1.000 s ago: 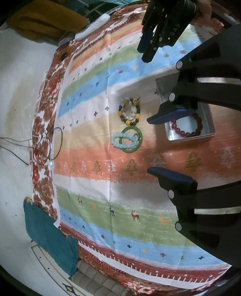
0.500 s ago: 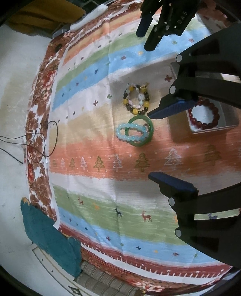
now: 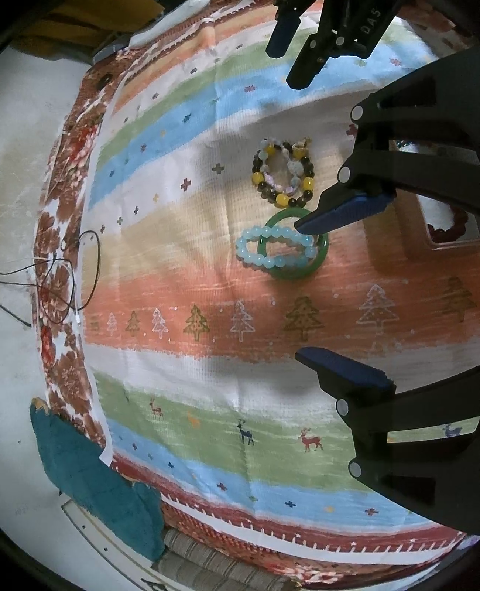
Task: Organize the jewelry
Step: 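Grasp the pale blue bead bracelet with the left tool while the right tool grasps the white bead bracelet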
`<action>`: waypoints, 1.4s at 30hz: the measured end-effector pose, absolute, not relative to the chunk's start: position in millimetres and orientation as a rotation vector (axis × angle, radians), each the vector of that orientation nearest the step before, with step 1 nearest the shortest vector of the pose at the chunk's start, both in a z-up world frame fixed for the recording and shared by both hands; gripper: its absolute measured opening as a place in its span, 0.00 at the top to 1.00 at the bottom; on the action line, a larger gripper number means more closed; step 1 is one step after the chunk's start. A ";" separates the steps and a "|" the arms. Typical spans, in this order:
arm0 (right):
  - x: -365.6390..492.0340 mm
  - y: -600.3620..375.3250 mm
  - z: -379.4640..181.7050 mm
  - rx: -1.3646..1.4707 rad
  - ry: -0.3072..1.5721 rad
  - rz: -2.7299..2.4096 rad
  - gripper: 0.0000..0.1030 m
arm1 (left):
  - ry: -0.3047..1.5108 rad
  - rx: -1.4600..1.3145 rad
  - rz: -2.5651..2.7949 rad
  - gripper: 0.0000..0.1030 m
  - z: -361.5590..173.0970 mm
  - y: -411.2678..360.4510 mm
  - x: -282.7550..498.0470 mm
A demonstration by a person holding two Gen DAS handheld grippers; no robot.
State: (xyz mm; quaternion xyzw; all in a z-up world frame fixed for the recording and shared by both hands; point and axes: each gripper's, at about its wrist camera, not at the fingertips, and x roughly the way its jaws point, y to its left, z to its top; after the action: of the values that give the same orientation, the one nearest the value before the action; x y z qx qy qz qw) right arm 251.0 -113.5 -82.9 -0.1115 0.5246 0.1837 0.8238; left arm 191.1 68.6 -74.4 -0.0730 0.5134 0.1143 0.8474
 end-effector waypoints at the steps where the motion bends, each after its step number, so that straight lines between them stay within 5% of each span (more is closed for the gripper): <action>1: 253.0 -111.7 -85.2 -0.240 1.121 0.391 0.40 | 1.086 -0.149 0.240 0.38 -76.1 68.4 193.2; 42: 307.7 -74.1 -152.5 -0.340 1.247 0.368 0.43 | 1.206 -0.120 0.172 0.39 -147.5 82.2 276.9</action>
State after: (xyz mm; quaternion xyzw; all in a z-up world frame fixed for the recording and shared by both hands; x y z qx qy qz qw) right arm 307.7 -74.1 -152.5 -0.1575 0.5776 0.1706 0.7826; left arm 276.9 82.2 -147.5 -0.0566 0.5659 0.0807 0.8186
